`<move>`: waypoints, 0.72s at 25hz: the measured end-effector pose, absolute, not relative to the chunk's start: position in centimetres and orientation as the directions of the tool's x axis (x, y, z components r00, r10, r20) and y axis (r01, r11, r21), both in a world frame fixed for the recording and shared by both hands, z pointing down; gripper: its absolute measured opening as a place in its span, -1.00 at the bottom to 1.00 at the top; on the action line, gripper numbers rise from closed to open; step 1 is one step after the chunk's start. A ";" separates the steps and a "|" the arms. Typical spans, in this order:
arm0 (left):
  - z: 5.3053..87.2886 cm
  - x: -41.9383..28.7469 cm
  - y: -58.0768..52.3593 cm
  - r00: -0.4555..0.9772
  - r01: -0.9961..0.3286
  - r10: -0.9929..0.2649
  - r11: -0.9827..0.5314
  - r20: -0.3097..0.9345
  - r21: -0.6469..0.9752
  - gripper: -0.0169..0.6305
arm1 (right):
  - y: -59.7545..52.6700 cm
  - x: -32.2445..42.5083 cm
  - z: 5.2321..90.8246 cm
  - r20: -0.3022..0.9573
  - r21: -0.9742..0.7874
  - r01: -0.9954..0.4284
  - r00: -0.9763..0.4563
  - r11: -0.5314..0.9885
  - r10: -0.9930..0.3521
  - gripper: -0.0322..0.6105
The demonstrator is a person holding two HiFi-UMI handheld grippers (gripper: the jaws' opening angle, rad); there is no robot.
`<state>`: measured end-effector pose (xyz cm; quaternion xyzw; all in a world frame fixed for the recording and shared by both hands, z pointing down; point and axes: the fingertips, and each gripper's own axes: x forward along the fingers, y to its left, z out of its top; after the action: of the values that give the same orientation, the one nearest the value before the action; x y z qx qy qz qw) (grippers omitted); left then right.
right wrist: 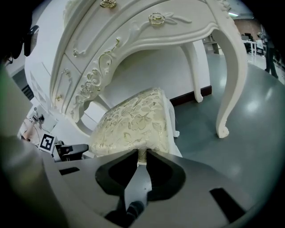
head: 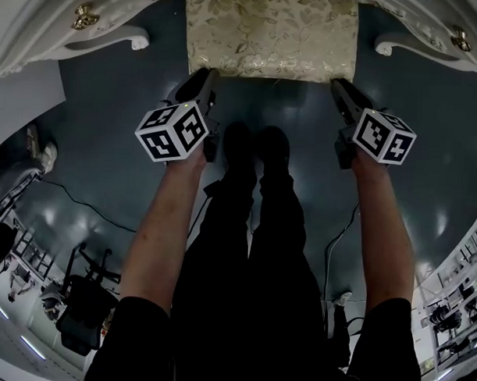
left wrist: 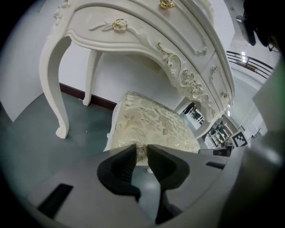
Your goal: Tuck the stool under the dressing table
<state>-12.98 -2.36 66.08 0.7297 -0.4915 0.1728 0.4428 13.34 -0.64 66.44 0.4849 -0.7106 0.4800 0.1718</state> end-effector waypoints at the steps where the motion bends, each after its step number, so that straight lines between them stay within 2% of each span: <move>1: 66.1 -12.8 -2.7 0.462 -0.868 -0.563 -0.129 0.685 0.479 -0.69 | -1.1 13.6 66.4 0.708 -0.511 -0.856 -0.466 0.070 -0.530 -0.66; 18: 65.0 -13.7 -15.5 0.408 -0.894 -0.682 -0.164 0.607 0.417 -0.69 | -12.8 12.5 65.7 0.609 -0.514 -0.852 -0.447 0.104 -0.655 -0.67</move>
<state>-13.72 -15.48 65.00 0.7499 -0.5254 0.1408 0.3765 12.51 -12.80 65.68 0.5130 -0.7342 0.4298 0.1144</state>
